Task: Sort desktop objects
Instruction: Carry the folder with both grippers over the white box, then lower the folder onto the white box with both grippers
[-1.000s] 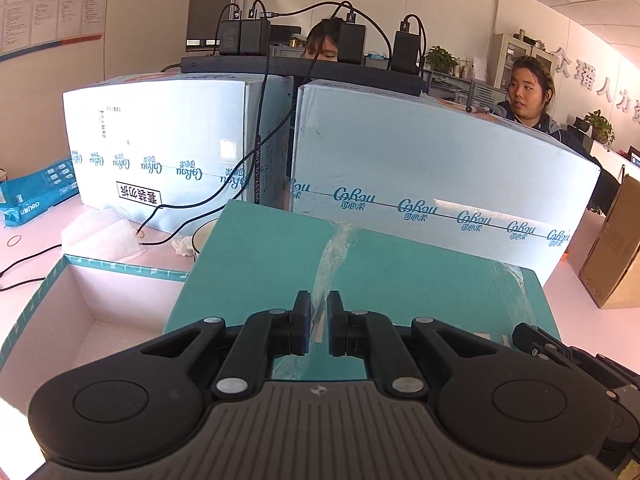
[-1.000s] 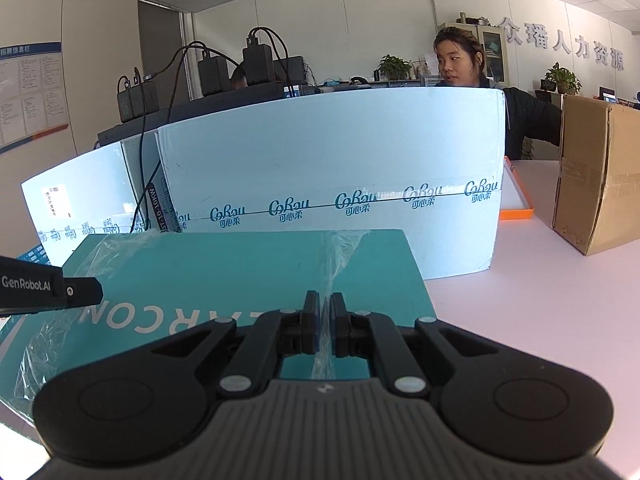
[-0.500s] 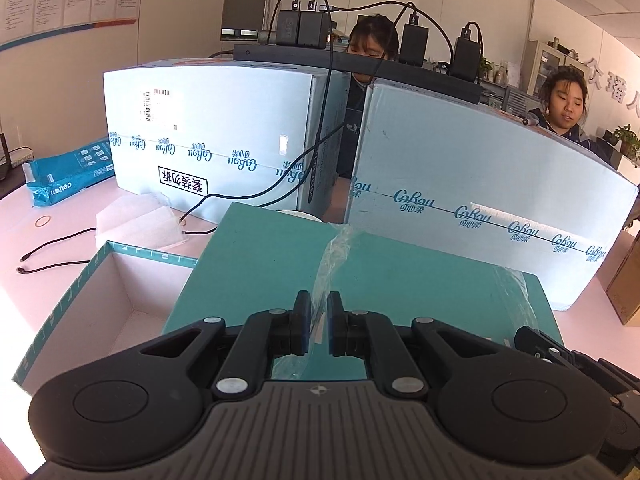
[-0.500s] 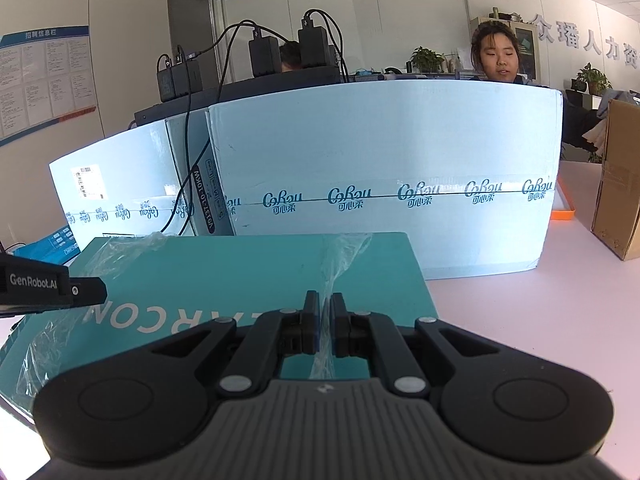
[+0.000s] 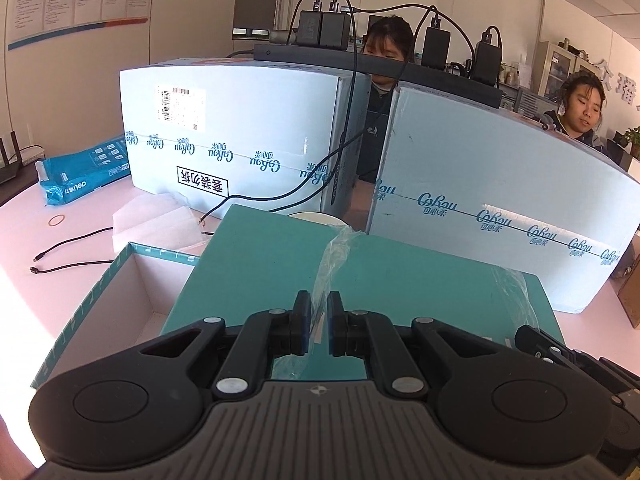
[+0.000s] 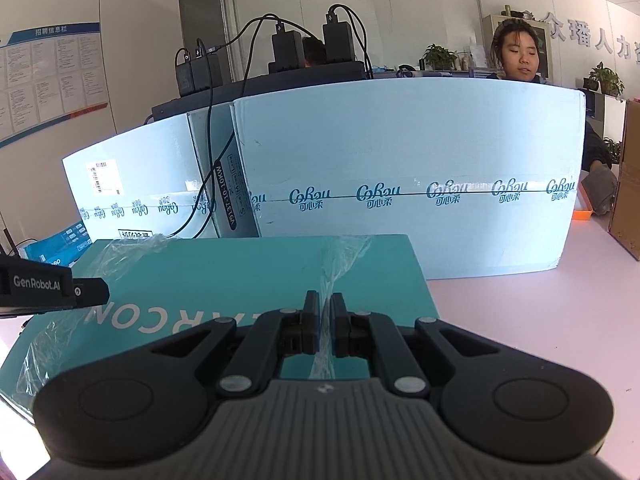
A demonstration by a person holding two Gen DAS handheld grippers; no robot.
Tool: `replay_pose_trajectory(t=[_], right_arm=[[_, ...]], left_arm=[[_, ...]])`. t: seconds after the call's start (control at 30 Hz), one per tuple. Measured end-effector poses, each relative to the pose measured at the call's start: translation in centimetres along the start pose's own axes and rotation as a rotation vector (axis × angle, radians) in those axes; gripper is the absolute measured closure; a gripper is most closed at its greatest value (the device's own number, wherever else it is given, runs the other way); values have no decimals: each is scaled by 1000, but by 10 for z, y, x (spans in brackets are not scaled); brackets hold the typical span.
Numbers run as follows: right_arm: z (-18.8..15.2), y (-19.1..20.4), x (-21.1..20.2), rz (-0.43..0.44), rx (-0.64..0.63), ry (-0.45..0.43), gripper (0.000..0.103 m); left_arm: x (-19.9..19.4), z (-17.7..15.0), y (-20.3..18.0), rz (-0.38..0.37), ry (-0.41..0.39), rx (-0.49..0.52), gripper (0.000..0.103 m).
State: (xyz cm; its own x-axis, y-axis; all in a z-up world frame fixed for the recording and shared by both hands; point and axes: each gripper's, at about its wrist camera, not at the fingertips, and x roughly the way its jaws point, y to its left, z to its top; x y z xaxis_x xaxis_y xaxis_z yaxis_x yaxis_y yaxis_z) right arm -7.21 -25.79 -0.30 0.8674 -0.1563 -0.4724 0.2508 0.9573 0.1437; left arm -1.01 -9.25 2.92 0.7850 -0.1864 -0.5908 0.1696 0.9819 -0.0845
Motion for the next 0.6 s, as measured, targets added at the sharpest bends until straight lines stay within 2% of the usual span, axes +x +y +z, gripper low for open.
replay_pose_trajectory(t=[0.6], right_arm=[[2, 17, 4, 3, 1, -2, 95]], left_arm=[[1, 3, 15, 7, -3, 1, 97]])
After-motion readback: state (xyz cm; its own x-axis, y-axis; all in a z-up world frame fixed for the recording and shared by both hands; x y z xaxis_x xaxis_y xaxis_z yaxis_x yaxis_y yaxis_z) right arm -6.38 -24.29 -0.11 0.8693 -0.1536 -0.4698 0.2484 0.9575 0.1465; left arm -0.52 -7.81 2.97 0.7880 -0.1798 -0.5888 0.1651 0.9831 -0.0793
